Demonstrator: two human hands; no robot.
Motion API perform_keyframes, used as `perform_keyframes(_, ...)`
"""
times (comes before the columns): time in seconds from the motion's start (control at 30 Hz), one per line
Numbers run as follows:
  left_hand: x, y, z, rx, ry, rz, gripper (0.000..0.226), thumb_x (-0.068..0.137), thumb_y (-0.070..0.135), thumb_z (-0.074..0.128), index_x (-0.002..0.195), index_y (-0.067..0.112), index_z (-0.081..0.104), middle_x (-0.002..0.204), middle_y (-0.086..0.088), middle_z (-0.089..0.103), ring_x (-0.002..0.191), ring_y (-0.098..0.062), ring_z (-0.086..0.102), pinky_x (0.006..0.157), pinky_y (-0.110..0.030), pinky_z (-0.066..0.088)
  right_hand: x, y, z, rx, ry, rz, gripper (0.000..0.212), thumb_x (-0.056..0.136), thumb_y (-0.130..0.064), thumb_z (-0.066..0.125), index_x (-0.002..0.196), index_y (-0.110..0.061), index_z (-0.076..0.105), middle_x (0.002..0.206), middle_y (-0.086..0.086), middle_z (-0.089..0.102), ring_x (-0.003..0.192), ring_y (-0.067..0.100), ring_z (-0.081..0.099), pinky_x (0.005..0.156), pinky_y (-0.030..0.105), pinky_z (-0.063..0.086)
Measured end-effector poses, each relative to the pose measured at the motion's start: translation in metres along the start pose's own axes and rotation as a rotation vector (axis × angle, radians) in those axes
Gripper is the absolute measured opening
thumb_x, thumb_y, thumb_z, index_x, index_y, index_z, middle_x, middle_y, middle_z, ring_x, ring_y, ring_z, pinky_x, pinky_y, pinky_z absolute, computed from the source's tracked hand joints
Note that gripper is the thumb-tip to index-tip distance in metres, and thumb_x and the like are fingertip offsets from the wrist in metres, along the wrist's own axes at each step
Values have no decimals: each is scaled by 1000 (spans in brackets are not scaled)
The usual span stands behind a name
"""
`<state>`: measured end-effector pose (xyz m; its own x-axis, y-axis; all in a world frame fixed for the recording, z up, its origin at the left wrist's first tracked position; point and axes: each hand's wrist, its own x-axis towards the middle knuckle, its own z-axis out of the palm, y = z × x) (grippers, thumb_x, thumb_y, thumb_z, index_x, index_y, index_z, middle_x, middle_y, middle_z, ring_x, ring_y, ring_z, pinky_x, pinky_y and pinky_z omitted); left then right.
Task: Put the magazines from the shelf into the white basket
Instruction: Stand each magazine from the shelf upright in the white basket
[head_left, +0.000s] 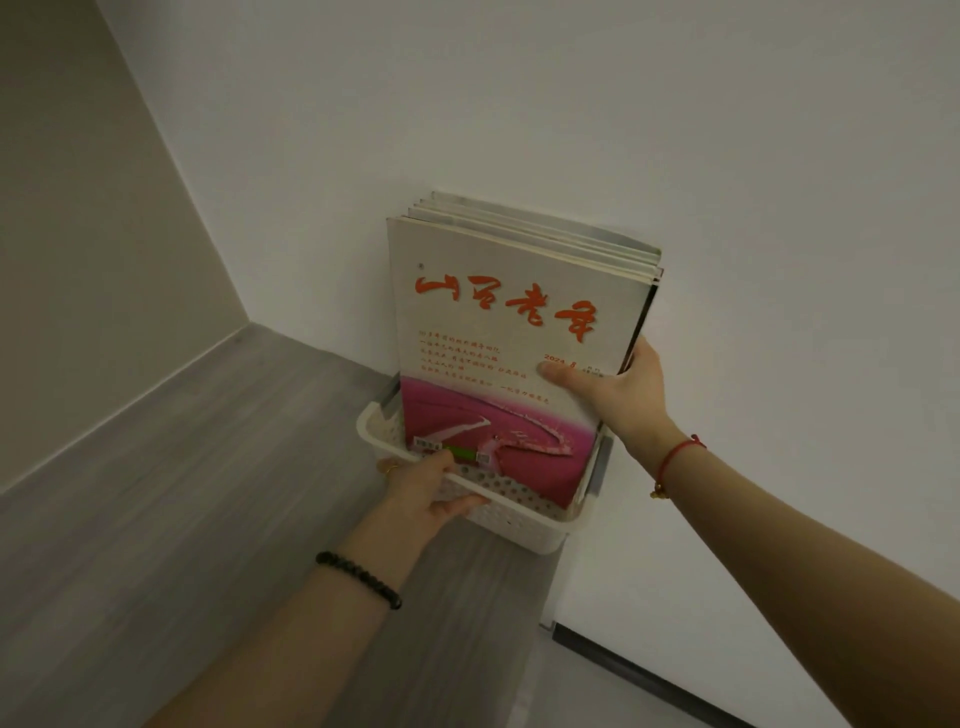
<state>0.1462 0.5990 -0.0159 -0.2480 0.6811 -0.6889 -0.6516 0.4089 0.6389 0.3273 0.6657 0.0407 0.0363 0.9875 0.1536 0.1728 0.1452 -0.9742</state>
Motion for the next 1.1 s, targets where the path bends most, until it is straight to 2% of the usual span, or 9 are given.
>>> perform_keyframes(0.13,-7,4,-4,45,-65,-52,53,80,-9,55,121,18,35,109,-17,49,104,-34,54,55,-49,58,-2,-3,-1,-1,-22,18,67,46,-38,88,105,-25,59,90,-15,71,77,-2,69,56,13,54)
perform_keyframes(0.23,-17,10,-10,198,-22,13,72,81,12,65,138,16,23,134,-17,46,109,-28,53,70,-41,58,-5,-9,-2,-19,-31,51,67,44,-39,87,104,-26,58,88,-16,70,75,-1,69,56,14,55)
perform_keyframes(0.33,-22,33,-16,491,151,387,97,79,38,65,146,23,-3,151,-11,26,127,-23,39,99,-36,38,-6,-14,-4,-56,-50,69,64,49,-34,87,106,-24,58,93,-13,70,80,4,69,63,21,57)
perform_keyframes(0.4,-27,60,-13,578,149,666,90,80,44,61,146,26,2,153,-9,20,137,-24,29,103,-35,31,-7,-14,-4,-61,-62,79,63,52,-31,86,108,-23,59,96,-9,70,84,8,69,66,25,58)
perform_keyframes(0.6,-40,134,29,592,-127,852,65,86,47,49,141,27,22,146,-5,35,128,-16,37,93,-25,31,-11,-24,-7,-74,-135,90,60,61,-30,82,114,-20,56,107,0,68,92,16,68,75,35,58)
perform_keyframes(0.7,-42,158,56,618,-173,834,64,86,53,45,140,23,27,142,-3,41,110,-9,42,80,-17,35,-15,-40,-10,-5,-23,27,67,60,-43,77,113,-17,46,104,-8,62,84,-2,65,62,16,57)
perform_keyframes(0.8,-40,176,84,627,-177,815,63,85,56,45,134,18,39,131,-3,50,100,-11,48,66,-15,37,-9,-65,-12,78,174,-49,40,76,-51,58,104,-26,45,94,-12,56,78,-1,61,57,7,49)
perform_keyframes(0.97,-31,184,106,655,-145,774,44,86,43,52,121,17,47,112,-1,51,87,-10,50,61,-20,40,13,-92,-8,-50,412,-183,13,86,-27,56,93,-18,62,88,-7,63,80,6,57,75,18,47)
perform_keyframes(1.1,-23,182,105,757,-116,850,21,87,30,54,107,21,50,98,3,48,74,-2,47,57,-17,39,15,-92,-8,-240,458,-313,14,85,-15,58,92,-14,70,92,-4,61,85,8,51,74,-4,34)
